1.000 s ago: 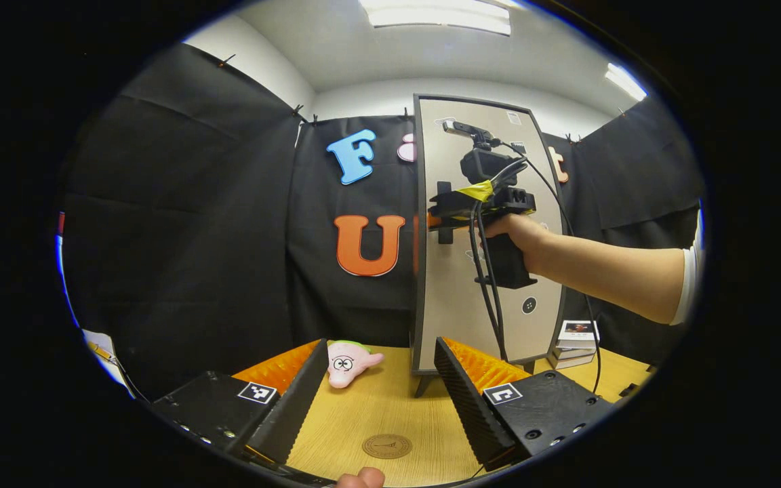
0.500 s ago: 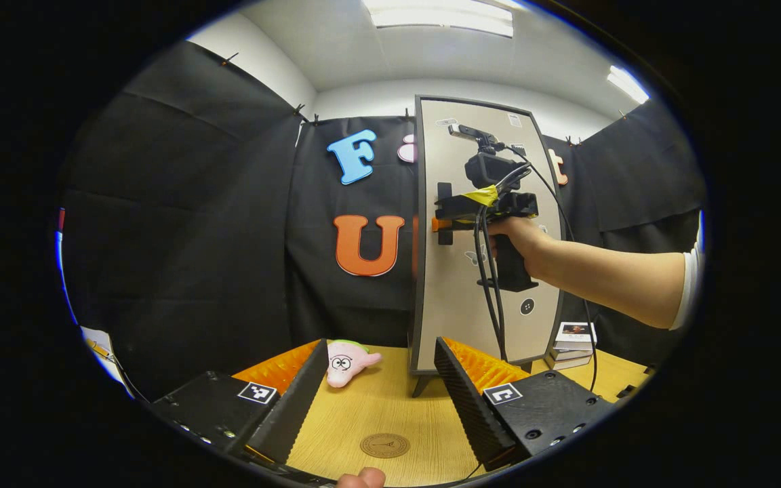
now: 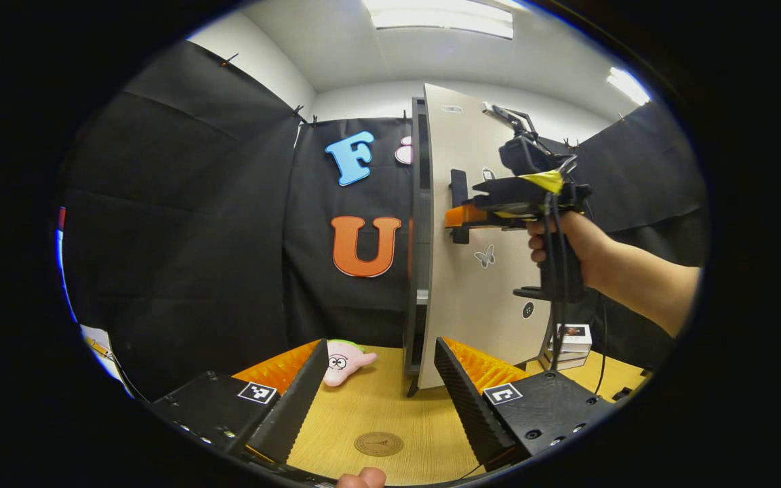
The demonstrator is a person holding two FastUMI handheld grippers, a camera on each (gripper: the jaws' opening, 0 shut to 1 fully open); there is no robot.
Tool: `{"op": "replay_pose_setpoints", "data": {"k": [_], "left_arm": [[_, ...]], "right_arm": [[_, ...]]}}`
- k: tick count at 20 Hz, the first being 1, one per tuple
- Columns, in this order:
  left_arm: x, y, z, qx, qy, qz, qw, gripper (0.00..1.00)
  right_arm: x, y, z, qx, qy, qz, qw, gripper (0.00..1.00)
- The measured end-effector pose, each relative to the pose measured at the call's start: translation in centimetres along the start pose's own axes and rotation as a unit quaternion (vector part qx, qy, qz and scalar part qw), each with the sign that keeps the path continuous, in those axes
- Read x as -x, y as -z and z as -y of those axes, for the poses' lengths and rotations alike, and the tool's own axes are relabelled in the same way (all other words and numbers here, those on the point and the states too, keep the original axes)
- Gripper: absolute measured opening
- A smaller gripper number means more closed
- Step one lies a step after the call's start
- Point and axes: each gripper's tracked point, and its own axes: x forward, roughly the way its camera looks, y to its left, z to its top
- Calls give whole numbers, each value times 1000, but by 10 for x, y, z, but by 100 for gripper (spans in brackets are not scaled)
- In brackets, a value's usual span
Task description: Open the cabinet door with the right hand, grasp the bottle in the cabinet with the left hand and place it on the coaster, then close the cabinet door with the right hand.
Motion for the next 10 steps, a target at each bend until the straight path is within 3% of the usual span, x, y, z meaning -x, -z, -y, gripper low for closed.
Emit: {"op": "replay_pose_setpoints", "data": {"k": [10], "left_arm": [[1, -3, 47, -6, 46, 4, 999, 95]], "right_arm": [[40, 2, 10, 0, -18, 7, 1000, 20]]}}
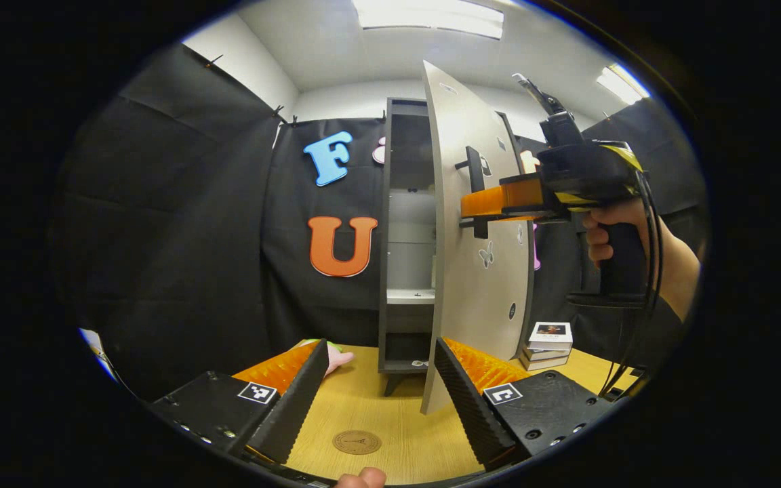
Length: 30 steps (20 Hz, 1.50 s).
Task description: Open the cabinet door with the right hand, grasp the bottle in the cabinet with the left hand and place it on the coaster, then close the cabinet door with the right hand.
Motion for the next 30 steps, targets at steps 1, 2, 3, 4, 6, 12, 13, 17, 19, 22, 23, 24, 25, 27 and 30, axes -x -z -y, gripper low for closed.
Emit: {"op": "replay_pose_setpoints", "data": {"k": [1, 2, 3, 4, 6, 12, 13, 17, 19, 22, 23, 24, 25, 27, 30], "left_arm": [[0, 0, 7, 0, 5, 1, 1000, 95], [1, -1, 13, 1, 10, 1, 1000, 95], [1, -1, 20, 1, 15, 1, 1000, 95], [0, -1, 25, 2, 19, 0, 1000, 95], [0, 0, 34, 1, 26, -2, 1000, 95], [-2, 1, 60, 2, 43, -4, 999, 95], [-2, 2, 64, 3, 47, -7, 999, 95], [-3, 4, 79, 1, 61, -10, 998, 95], [-5, 7, 85, 1, 67, -13, 998, 95], [-7, 8, 94, 3, 75, -15, 997, 95], [-7, 7, 97, 3, 78, -14, 997, 95], [-8, 6, 99, 2, 79, -13, 997, 95], [-8, 7, 100, 1, 80, -13, 997, 95], [-7, 7, 102, 1, 82, -13, 997, 95], [-8, 7, 104, 2, 84, -15, 996, 95]], "right_arm": [[5, 0, 0, -1, 0, 0, 1000, 20], [9, -1, 1, -1, 0, 1, 1000, 20], [13, -2, 3, -1, 1, 1, 1000, 20], [16, -1, 5, -1, 1, 1, 1000, 20], [22, -2, 8, -2, 3, 2, 1000, 20], [38, -2, 19, -11, 15, 2, 1000, 20], [40, -3, 20, -15, 17, 3, 1000, 20], [49, -3, 27, -22, 32, 8, 999, 20], [51, -2, 29, -27, 38, 6, 999, 20], [55, -2, 31, -37, 42, 5, 998, 20], [55, -2, 32, -37, 44, 5, 998, 20], [55, -2, 33, -38, 47, 5, 998, 20], [56, -2, 34, -38, 50, 6, 998, 20], [59, -2, 39, -39, 60, 6, 997, 19], [61, -1, 43, -43, 81, 1, 996, 19]]}}
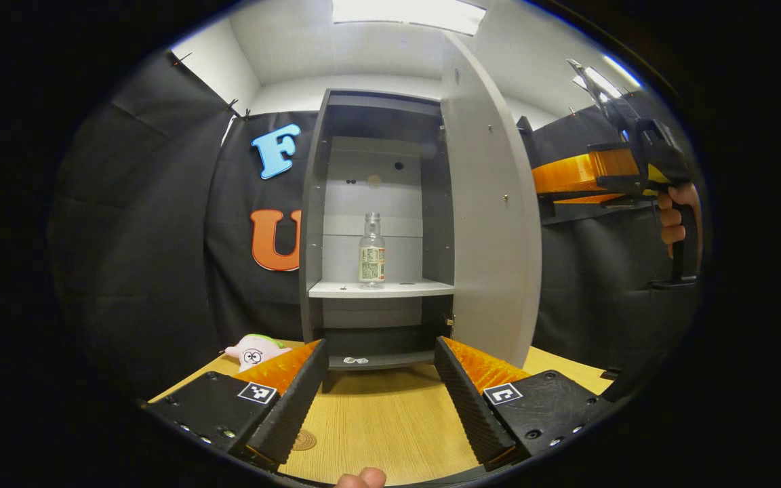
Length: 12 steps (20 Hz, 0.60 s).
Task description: Open the cabinet door with the right hand, grasp the bottle in the cabinet with the left hand and place it on the coaster, then close the cabinet door with the right hand.
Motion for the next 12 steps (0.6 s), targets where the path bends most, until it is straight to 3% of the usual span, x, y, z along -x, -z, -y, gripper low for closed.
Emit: {"op": "replay_pose_setpoints", "data": {"k": [12], "left_arm": [[2, 0, 4, 2, 3, 1, 1000, 95]], "right_arm": [[2, -3, 31, -1, 86, 10, 996, 10]]}}
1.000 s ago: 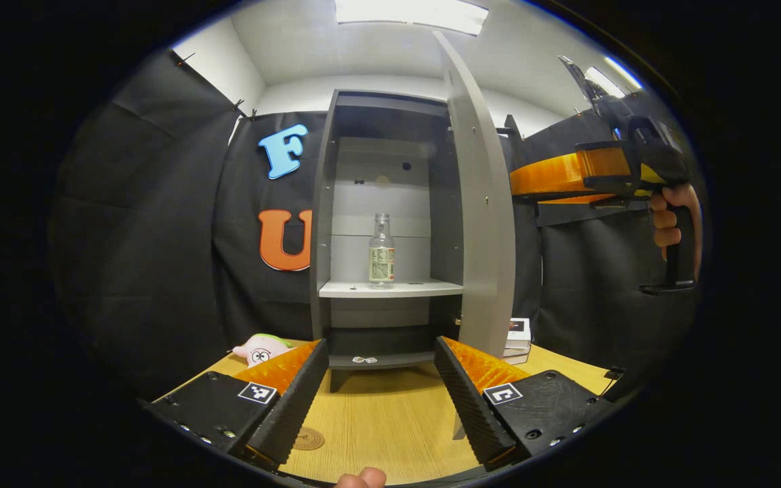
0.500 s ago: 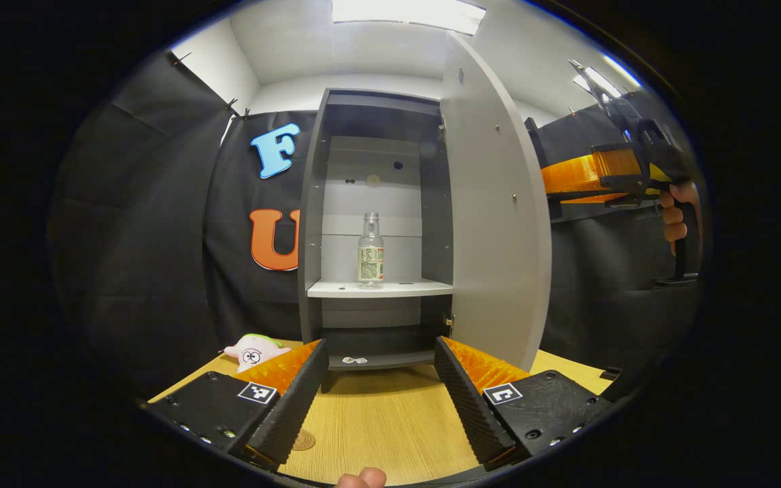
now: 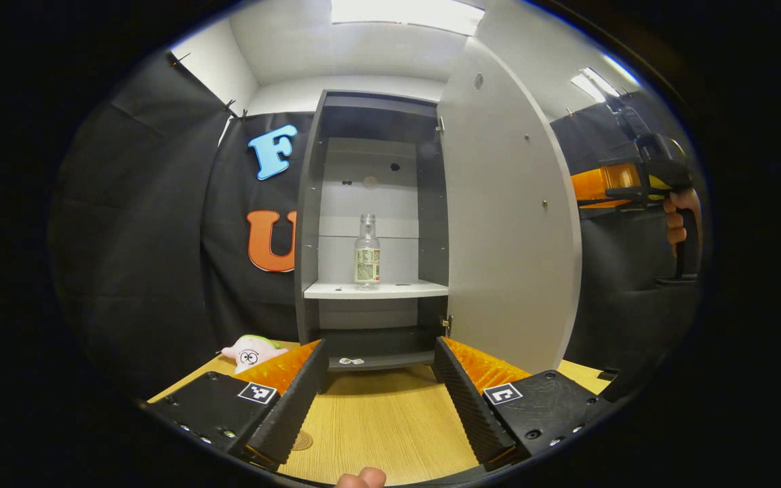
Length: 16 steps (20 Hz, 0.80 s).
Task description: Open the cabinet door with the right hand, grasp the bottle in the cabinet with the left hand and place it on the coaster, then close the cabinet door with the right hand.
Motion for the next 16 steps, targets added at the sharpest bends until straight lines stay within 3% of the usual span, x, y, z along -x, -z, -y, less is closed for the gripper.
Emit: {"op": "replay_pose_setpoints", "data": {"k": [9, 16], "left_arm": [[5, 3, -13, 6, -17, 2, 1000, 95], [4, 9, -18, 13, -21, -5, 1000, 95]], "right_arm": [[4, -4, 32, 30, 63, 8, 998, 6], [2, -4, 35, 26, 69, 13, 997, 4]]}}
